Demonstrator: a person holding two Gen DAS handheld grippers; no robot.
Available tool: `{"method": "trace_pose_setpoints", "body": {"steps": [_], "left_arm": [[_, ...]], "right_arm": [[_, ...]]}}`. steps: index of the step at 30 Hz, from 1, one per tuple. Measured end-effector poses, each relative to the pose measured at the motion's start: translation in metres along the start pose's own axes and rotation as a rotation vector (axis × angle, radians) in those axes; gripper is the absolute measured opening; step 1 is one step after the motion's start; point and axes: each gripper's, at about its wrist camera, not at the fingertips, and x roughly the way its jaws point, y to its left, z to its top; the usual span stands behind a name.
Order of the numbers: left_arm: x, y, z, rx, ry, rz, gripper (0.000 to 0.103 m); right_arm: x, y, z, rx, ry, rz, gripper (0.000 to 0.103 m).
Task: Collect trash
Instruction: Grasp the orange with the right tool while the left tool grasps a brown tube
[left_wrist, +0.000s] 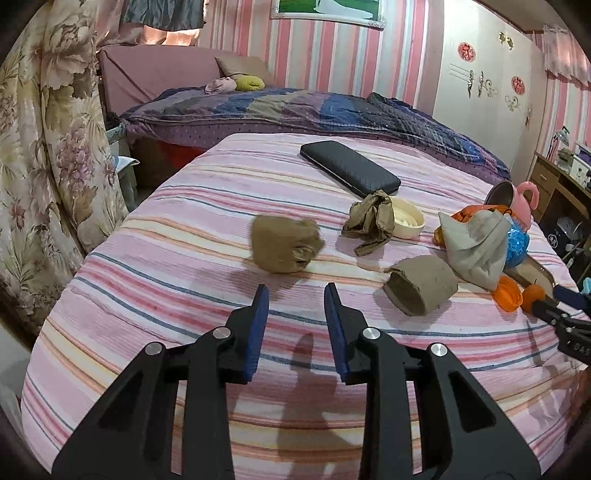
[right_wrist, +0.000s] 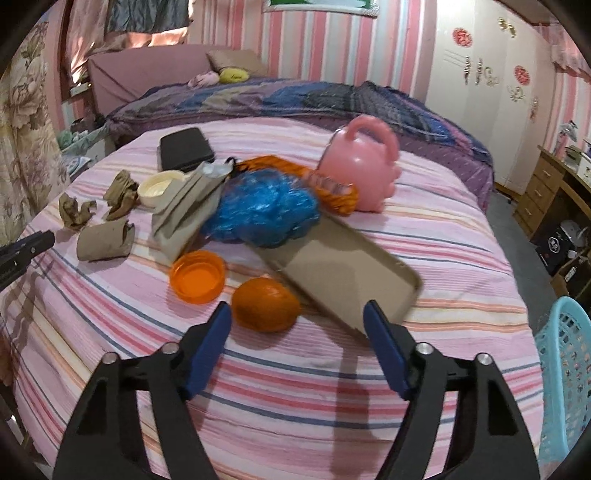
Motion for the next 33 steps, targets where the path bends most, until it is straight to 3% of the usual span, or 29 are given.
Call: {"method": "trace_pose_setpoints", "body": {"steps": [3, 4, 6, 7, 13, 17, 19, 21, 23, 25, 33], "left_arm": [[0.000, 0.004, 0.001, -0.018, 0.003, -0.001, 0.039], [-0.001, 0.006, 0.002, -0.028, 0.001, 0.007, 0.048], [-0.003, 0.008, 0.004, -0.040, -0.009, 0.016, 0.060], [-0.003, 0.009, 0.005, -0.044, -0.014, 0.021, 0.065], [0.008, 0.010, 0.022, -0.006, 0.005, 0.073, 0.076], [0.026, 0.012, 0.034, 0.017, 0.036, 0.085, 0.078], [0.037, 0.014, 0.037, 0.014, 0.076, 0.068, 0.077], [0.042, 0.016, 0.038, 0.007, 0.090, 0.032, 0.066], [0.045, 0.016, 0.037, 0.014, 0.112, -0.007, 0.041], [0.046, 0.014, 0.035, 0.024, 0.121, -0.015, 0.030], [0.015, 0.001, 0.023, 0.050, 0.051, 0.007, 0.030]], "right_arm": [[0.004, 0.005, 0.001, -0.017, 0.009, 0.016, 0.061], [0.005, 0.006, 0.002, -0.020, 0.011, 0.024, 0.059], [0.007, 0.007, 0.001, -0.021, 0.017, 0.060, 0.042], [0.007, 0.007, 0.001, -0.021, 0.015, 0.064, 0.040], [-0.002, 0.001, 0.000, 0.006, -0.035, 0.094, 0.037], [-0.011, -0.005, -0.003, 0.003, -0.060, 0.073, 0.037], [-0.017, -0.011, -0.004, -0.006, -0.073, 0.055, 0.037], [-0.019, -0.015, -0.005, -0.007, -0.079, 0.047, 0.037], [-0.024, -0.021, -0.007, -0.007, -0.089, 0.035, 0.037], [-0.027, -0.029, -0.010, 0.011, -0.095, 0.034, 0.037], [-0.039, -0.050, -0.024, 0.039, -0.117, 0.018, 0.037]]}}
